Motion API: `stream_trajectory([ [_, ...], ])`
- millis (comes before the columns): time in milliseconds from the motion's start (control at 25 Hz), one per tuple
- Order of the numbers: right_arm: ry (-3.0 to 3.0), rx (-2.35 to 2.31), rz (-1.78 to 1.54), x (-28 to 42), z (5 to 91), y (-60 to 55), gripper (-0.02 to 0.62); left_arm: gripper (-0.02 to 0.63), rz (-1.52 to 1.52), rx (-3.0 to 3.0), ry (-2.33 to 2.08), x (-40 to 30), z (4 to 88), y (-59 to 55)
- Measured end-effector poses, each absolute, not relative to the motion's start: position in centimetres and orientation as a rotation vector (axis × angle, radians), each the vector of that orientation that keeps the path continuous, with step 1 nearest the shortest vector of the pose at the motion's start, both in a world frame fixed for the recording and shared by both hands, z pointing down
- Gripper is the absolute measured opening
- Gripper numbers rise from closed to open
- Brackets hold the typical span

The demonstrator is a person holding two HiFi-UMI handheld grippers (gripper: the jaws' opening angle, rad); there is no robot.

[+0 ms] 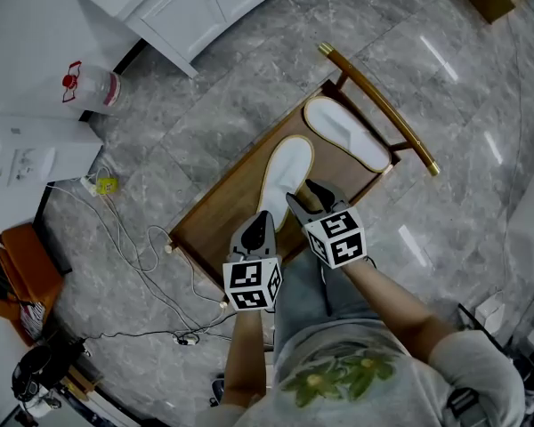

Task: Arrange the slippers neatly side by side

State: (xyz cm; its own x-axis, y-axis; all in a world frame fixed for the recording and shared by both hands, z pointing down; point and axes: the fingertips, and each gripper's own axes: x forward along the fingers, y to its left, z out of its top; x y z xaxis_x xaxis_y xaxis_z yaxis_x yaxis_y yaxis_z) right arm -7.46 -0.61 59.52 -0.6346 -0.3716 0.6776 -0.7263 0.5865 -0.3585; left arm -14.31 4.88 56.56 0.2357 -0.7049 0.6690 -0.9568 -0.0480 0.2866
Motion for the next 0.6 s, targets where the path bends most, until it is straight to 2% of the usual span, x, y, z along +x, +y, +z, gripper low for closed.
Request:
stream_trajectory([
  [160,-2.239,0.925,0.929,-7.7,60.0,-0.6,0.227,0.015,0.461,1.829,-1.519,-14.8,56.5,4.7],
  [600,-2.12,1.033,1.074,-8.1,62.0,-0.2,0.259,0.015,0.478,1.845,-1.488,-16.1,57.3,5.1],
])
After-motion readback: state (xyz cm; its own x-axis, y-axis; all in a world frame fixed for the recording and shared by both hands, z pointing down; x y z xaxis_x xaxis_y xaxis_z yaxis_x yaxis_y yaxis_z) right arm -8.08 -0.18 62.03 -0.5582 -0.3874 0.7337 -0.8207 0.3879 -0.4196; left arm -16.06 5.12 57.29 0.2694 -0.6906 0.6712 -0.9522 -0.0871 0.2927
